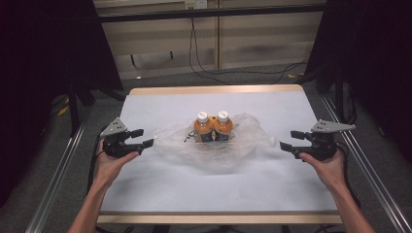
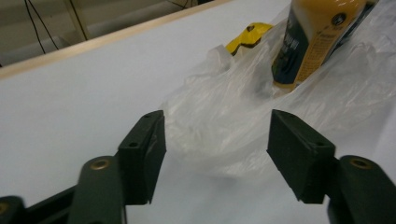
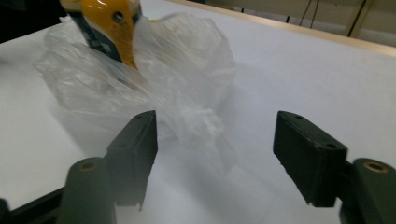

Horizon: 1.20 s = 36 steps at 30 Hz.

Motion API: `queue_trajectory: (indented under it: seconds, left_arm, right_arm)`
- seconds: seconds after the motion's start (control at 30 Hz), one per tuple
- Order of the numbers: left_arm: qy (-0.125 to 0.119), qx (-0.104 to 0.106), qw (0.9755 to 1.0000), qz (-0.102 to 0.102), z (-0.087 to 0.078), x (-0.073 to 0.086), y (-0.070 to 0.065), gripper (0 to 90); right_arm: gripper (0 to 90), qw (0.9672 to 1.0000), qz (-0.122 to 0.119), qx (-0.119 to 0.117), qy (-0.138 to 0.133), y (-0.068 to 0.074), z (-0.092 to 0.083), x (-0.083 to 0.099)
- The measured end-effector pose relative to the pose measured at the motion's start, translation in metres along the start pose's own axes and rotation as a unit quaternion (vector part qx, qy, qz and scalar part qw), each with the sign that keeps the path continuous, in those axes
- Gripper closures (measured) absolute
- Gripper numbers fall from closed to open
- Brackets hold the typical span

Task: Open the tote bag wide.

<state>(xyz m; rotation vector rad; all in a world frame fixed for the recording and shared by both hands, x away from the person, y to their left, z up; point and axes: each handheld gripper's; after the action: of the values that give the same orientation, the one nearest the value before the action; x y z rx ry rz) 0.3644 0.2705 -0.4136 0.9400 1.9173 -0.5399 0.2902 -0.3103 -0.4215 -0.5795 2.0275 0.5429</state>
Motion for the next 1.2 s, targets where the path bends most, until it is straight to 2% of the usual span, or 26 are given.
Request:
queue_trajectory:
  seconds: [0.07,0.1,0.13,0.2,0.27,0.3,0.37,0.47,0.53,0.77,0.87,0.93,0.97,1.07,1.1,1.13,1.17,1.2]
  left_arm:
    - [0.004,0.017,0.9998,0.013,0.005,-0.006,-0.007,54.9]
    - [0.01,0.026,0.9994,0.022,0.011,-0.011,-0.013,57.4]
    - [0.013,0.036,0.9988,0.031,0.015,-0.013,-0.015,64.4]
    - [0.024,0.049,0.9975,0.045,0.027,-0.019,-0.024,72.3]
    - [0.033,0.06,0.9961,0.055,0.038,-0.025,-0.029,76.4]
    - [0.034,0.068,0.9958,0.052,0.044,-0.028,-0.032,78.3]
    - [0.037,0.082,0.994,0.062,0.055,-0.034,-0.036,81.0]
    - [0.057,0.093,0.9907,0.082,0.071,-0.043,-0.043,84.8]
    - [0.064,0.106,0.9887,0.085,0.082,-0.046,-0.046,87.5]
    - [0.114,0.111,0.9823,0.099,0.113,-0.048,-0.049,89.9]
    - [0.122,0.109,0.9823,0.091,0.121,-0.046,-0.046,90.0]
    - [0.131,0.112,0.9806,0.093,0.126,-0.044,-0.042,90.0]
    - [0.131,0.11,0.9812,0.089,0.128,-0.043,-0.042,90.0]
    - [0.14,0.112,0.98,0.087,0.133,-0.041,-0.04,90.0]
    - [0.138,0.111,0.9809,0.082,0.135,-0.041,-0.04,90.0]
    - [0.15,0.116,0.9767,0.101,0.135,-0.041,-0.037,90.0]
    - [0.146,0.116,0.9782,0.092,0.137,-0.04,-0.039,90.0]
    - [0.148,0.114,0.9783,0.089,0.139,-0.039,-0.041,90.0]
  right_arm:
    - [47.2,0.9998,-0.011,-0.013,-0.001,0.006,0.002,-0.006]
    - [52.5,0.9997,-0.014,-0.018,-0.003,0.01,0.005,-0.009]
    - [62.1,0.9991,-0.023,-0.034,-0.005,0.015,0.009,-0.014]
    - [66.9,0.9986,-0.032,-0.043,-0.005,0.022,0.016,-0.02]
    - [74.0,0.9971,-0.043,-0.062,-0.003,0.029,0.024,-0.027]
    - [76.8,0.9963,-0.046,-0.072,-0.003,0.032,0.029,-0.031]
    - [83.6,0.9946,-0.057,-0.087,0.005,0.037,0.038,-0.038]
    - [89.4,0.9916,-0.064,-0.11,0.021,0.043,0.053,-0.049]
    - [90.0,0.9902,-0.07,-0.114,0.038,0.045,0.065,-0.055]
    - [90.0,0.9852,-0.092,-0.111,0.093,0.047,0.1,-0.063]
    - [90.0,0.9825,-0.106,-0.106,0.111,0.05,0.113,-0.066]
    - [90.0,0.9799,-0.119,-0.104,0.122,0.055,0.12,-0.07]
    - [90.0,0.9789,-0.124,-0.101,0.127,0.056,0.124,-0.071]
    - [90.0,0.9759,-0.13,-0.093,0.148,0.058,0.136,-0.075]
    - [90.0,0.9747,-0.133,-0.093,0.154,0.057,0.141,-0.075]
    - [90.0,0.9728,-0.134,-0.088,0.167,0.056,0.147,-0.075]
    - [90.0,0.9714,-0.136,-0.083,0.176,0.055,0.15,-0.074]
    - [90.0,0.9712,-0.13,-0.083,0.182,0.053,0.154,-0.072]
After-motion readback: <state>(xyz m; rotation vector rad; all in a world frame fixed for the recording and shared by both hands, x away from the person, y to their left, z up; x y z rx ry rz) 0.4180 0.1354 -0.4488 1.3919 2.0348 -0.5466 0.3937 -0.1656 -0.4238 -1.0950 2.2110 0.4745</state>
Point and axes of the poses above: each handheld gripper's, and its own axes: z roughly forward along the jaws, x roughly out of its underside, y roughly to its left, and after that the axes turned 2 degrees about z, right-handed
